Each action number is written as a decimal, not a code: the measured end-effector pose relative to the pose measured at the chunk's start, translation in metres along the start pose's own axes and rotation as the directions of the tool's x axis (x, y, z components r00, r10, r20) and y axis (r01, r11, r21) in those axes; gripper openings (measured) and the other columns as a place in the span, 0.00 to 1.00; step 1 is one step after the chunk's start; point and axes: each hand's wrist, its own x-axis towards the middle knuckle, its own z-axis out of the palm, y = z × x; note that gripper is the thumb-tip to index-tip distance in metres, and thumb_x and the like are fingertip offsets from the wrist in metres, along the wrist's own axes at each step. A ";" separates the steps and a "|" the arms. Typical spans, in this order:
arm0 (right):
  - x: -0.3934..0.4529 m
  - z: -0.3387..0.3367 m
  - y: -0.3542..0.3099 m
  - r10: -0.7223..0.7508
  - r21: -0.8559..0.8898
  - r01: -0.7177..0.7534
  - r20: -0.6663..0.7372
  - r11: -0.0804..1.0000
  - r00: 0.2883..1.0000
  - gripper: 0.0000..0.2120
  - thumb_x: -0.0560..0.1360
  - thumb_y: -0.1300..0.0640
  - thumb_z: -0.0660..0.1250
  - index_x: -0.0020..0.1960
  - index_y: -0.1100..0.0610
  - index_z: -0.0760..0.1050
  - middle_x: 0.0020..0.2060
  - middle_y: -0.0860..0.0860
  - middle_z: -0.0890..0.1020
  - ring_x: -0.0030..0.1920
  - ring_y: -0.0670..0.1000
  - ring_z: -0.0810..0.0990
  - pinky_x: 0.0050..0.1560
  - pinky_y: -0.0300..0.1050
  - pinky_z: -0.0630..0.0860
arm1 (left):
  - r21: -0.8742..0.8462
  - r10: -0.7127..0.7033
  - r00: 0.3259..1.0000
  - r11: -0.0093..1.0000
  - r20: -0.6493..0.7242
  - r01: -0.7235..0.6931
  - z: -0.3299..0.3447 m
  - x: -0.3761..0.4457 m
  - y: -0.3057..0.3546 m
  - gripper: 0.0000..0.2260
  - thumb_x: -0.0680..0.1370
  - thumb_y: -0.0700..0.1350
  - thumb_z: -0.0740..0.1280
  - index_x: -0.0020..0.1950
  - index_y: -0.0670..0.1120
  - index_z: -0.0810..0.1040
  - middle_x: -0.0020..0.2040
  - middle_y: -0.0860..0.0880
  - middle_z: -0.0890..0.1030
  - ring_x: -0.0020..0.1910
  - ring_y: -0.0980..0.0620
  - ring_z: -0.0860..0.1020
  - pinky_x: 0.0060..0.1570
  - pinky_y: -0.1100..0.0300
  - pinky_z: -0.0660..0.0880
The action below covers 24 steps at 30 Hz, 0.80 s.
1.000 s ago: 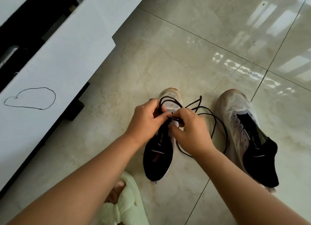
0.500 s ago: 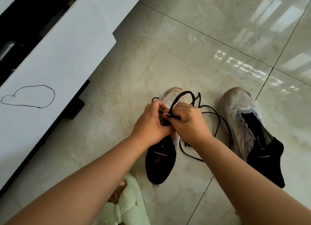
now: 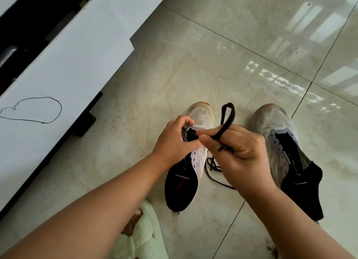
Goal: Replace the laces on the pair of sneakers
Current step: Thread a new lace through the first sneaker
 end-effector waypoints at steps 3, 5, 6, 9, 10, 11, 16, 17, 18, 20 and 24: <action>-0.003 -0.007 -0.010 0.016 0.051 -0.015 -0.030 0.999 0.999 0.08 0.71 0.64 0.69 0.49 0.58 0.81 0.41 0.46 0.83 0.43 0.41 0.82 0.42 0.34 0.77 | -0.016 -0.014 1.000 1.000 0.002 0.014 0.001 -0.002 0.000 0.24 0.56 0.61 0.66 0.50 0.62 0.69 0.47 0.55 0.72 0.43 0.56 0.75 0.44 0.62 0.74; -0.005 -0.006 -0.014 0.023 0.055 -0.021 -0.026 0.998 0.999 0.07 0.71 0.62 0.69 0.49 0.56 0.82 0.40 0.47 0.83 0.42 0.42 0.82 0.41 0.40 0.78 | -0.007 0.003 1.000 1.000 -0.017 -0.003 0.002 -0.003 -0.002 0.22 0.57 0.61 0.66 0.50 0.62 0.69 0.47 0.56 0.72 0.44 0.57 0.75 0.44 0.62 0.73; -0.006 -0.004 -0.013 0.031 0.051 -0.030 -0.021 0.998 0.999 0.07 0.71 0.61 0.69 0.48 0.57 0.82 0.40 0.47 0.83 0.42 0.42 0.82 0.40 0.40 0.78 | 0.001 0.010 1.000 1.000 -0.026 -0.010 0.003 -0.002 -0.003 0.21 0.58 0.61 0.67 0.49 0.62 0.69 0.47 0.56 0.72 0.43 0.57 0.75 0.44 0.63 0.73; -0.004 -0.005 -0.007 0.122 0.098 -0.121 -0.003 0.988 0.993 0.06 0.71 0.59 0.70 0.48 0.55 0.82 0.37 0.41 0.81 0.41 0.39 0.80 0.40 0.31 0.74 | 0.036 -0.005 0.999 0.999 -0.042 0.006 0.003 0.001 -0.004 0.19 0.62 0.56 0.72 0.49 0.62 0.69 0.47 0.55 0.72 0.41 0.58 0.74 0.43 0.63 0.71; -0.002 -0.009 -0.004 0.175 0.134 -0.173 0.002 0.976 0.985 0.05 0.71 0.57 0.70 0.46 0.54 0.82 0.38 0.42 0.81 0.41 0.39 0.80 0.41 0.30 0.73 | 0.057 -0.011 0.998 0.998 -0.056 0.014 0.003 0.002 -0.005 0.19 0.63 0.55 0.73 0.49 0.62 0.69 0.48 0.55 0.72 0.41 0.59 0.73 0.41 0.64 0.70; 0.000 -0.012 0.000 0.238 0.184 -0.236 0.012 0.954 0.971 0.06 0.71 0.56 0.69 0.45 0.54 0.83 0.39 0.44 0.82 0.41 0.39 0.80 0.42 0.30 0.73 | 0.069 -0.014 0.997 0.997 -0.071 0.019 0.003 0.002 -0.005 0.19 0.63 0.56 0.74 0.49 0.63 0.69 0.48 0.56 0.72 0.40 0.61 0.73 0.40 0.65 0.70; 0.004 -0.017 0.029 0.529 0.464 -0.542 0.173 0.700 0.831 0.09 0.75 0.55 0.63 0.41 0.55 0.80 0.36 0.51 0.83 0.26 0.45 0.71 0.28 0.35 0.68 | 0.022 -0.029 0.993 0.999 -0.118 0.032 0.002 0.001 -0.006 0.21 0.62 0.56 0.76 0.51 0.60 0.71 0.42 0.57 0.70 0.36 0.61 0.70 0.35 0.67 0.65; 0.003 -0.012 0.036 0.594 0.434 -0.597 0.161 0.675 0.789 0.09 0.77 0.57 0.63 0.41 0.56 0.79 0.31 0.50 0.80 0.25 0.45 0.69 0.26 0.36 0.66 | 0.012 -0.028 0.995 0.999 -0.101 0.029 0.000 0.002 -0.008 0.21 0.63 0.54 0.76 0.52 0.58 0.72 0.42 0.56 0.70 0.36 0.60 0.70 0.35 0.67 0.65; 0.000 -0.005 0.043 0.661 0.364 -0.654 0.124 0.663 0.740 0.09 0.78 0.58 0.62 0.41 0.56 0.79 0.27 0.49 0.76 0.24 0.45 0.67 0.25 0.36 0.65 | -0.011 -0.027 0.998 1.000 -0.065 0.027 -0.003 0.003 -0.009 0.22 0.64 0.52 0.76 0.54 0.57 0.73 0.43 0.55 0.69 0.37 0.59 0.70 0.37 0.68 0.65; -0.006 0.009 0.054 0.766 0.203 -0.754 0.029 0.624 0.642 0.06 0.76 0.56 0.65 0.41 0.54 0.77 0.24 0.45 0.72 0.25 0.45 0.66 0.25 0.38 0.64 | -0.086 -0.028 1.000 0.996 0.013 0.029 -0.010 0.007 -0.010 0.23 0.65 0.47 0.76 0.57 0.56 0.71 0.49 0.55 0.68 0.42 0.58 0.70 0.40 0.73 0.67; -0.017 0.032 0.055 0.829 0.104 -0.823 -0.034 0.559 0.559 0.18 0.64 0.40 0.72 0.35 0.53 0.71 0.24 0.40 0.73 0.26 0.41 0.70 0.26 0.37 0.68 | -0.295 -0.174 0.984 0.943 -0.035 0.156 -0.020 0.020 -0.012 0.21 0.72 0.51 0.69 0.64 0.52 0.70 0.60 0.54 0.70 0.54 0.58 0.72 0.49 0.72 0.67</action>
